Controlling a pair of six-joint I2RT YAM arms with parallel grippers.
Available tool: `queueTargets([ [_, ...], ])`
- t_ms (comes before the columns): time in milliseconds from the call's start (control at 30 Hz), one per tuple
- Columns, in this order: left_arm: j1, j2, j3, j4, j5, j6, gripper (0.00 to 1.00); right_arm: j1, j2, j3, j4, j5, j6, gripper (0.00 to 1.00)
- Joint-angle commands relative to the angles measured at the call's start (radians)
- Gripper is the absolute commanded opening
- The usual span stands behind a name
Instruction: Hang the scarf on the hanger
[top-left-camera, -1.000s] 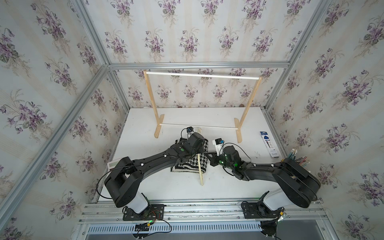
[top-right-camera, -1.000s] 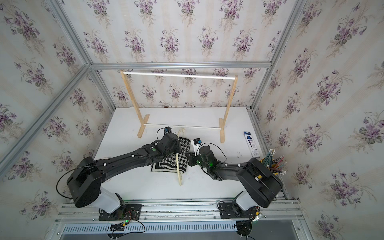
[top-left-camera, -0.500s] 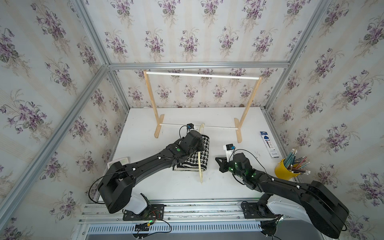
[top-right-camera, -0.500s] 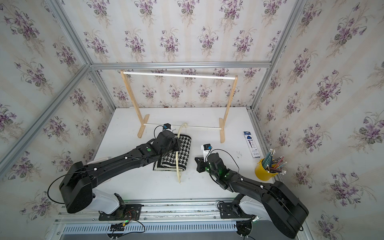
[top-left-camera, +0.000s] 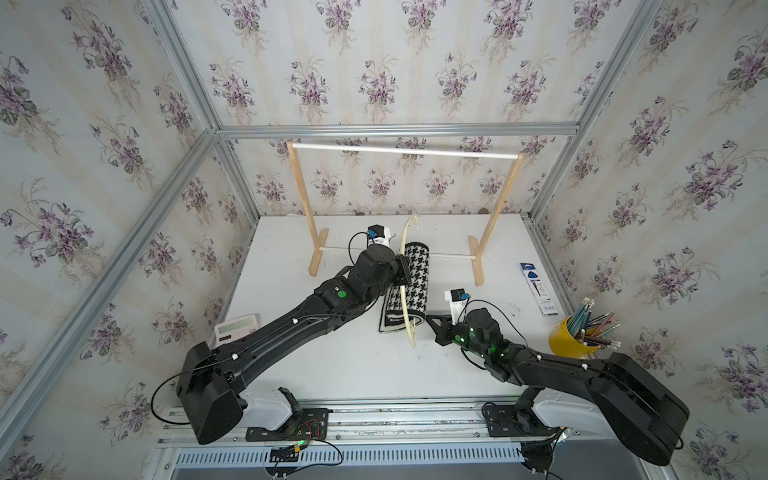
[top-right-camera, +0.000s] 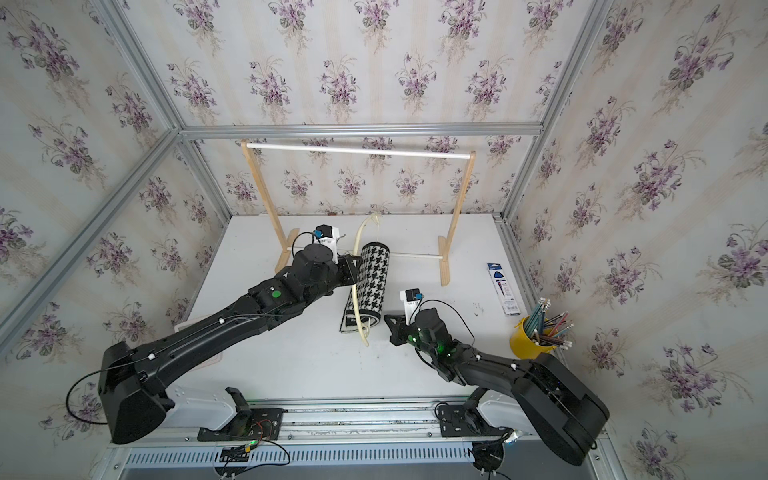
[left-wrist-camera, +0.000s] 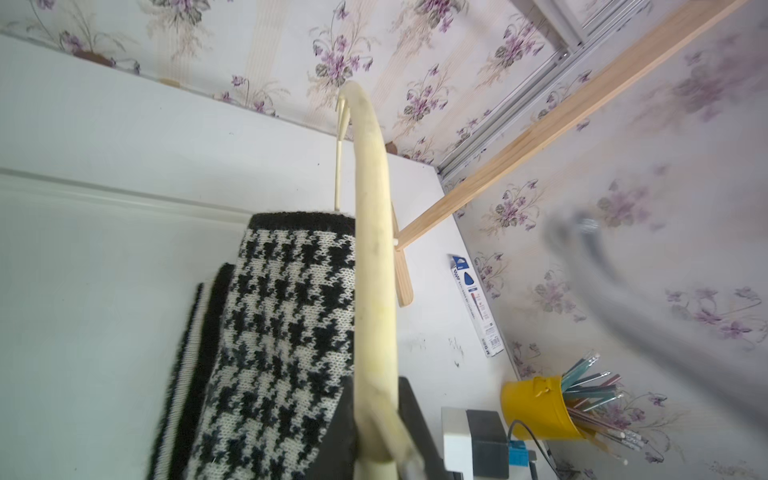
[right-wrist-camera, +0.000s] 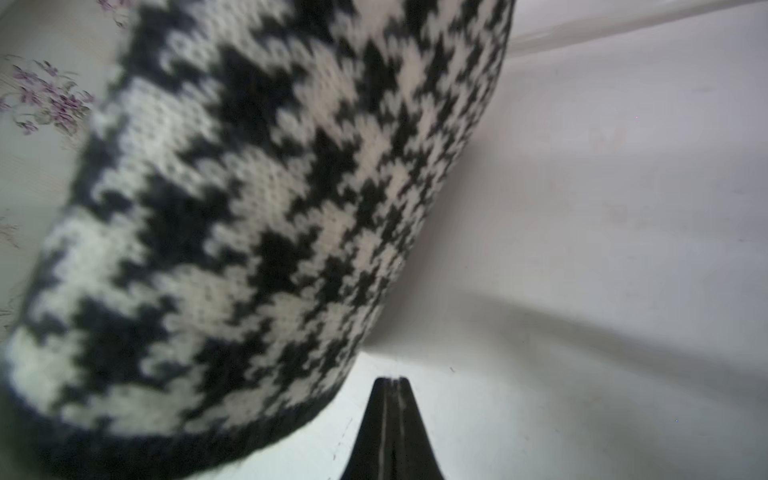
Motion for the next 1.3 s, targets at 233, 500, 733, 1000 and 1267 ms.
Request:
queueTargets([
  [233, 0.001, 0.053, 0.165, -0.146, -0.074, 0.056, 0.0, 0.059, -0.293, 0.154, -0.377, 0.092, -0.099, 0.48],
  [500, 0.001, 0.195, 0.355, -0.339, -0.063, 0.067, 0.0, 0.11, -0.2, 0.349, -0.498, 0.12, -0.147, 0.54],
  [733, 0.001, 0.259, 0.465, -0.438, -0.076, 0.08, 0.0, 0.191, -0.066, 0.469, -0.478, 0.163, -0.167, 0.61],
  [1000, -0.003, 0.303, 0.537, -0.511, -0.102, 0.094, 0.0, 0.223, -0.067, 0.575, -0.525, 0.245, -0.158, 0.63],
  [1267, -0.005, 0.31, 0.559, -0.541, -0.138, 0.102, 0.0, 0.267, -0.073, 0.656, -0.598, 0.327, -0.136, 0.61],
])
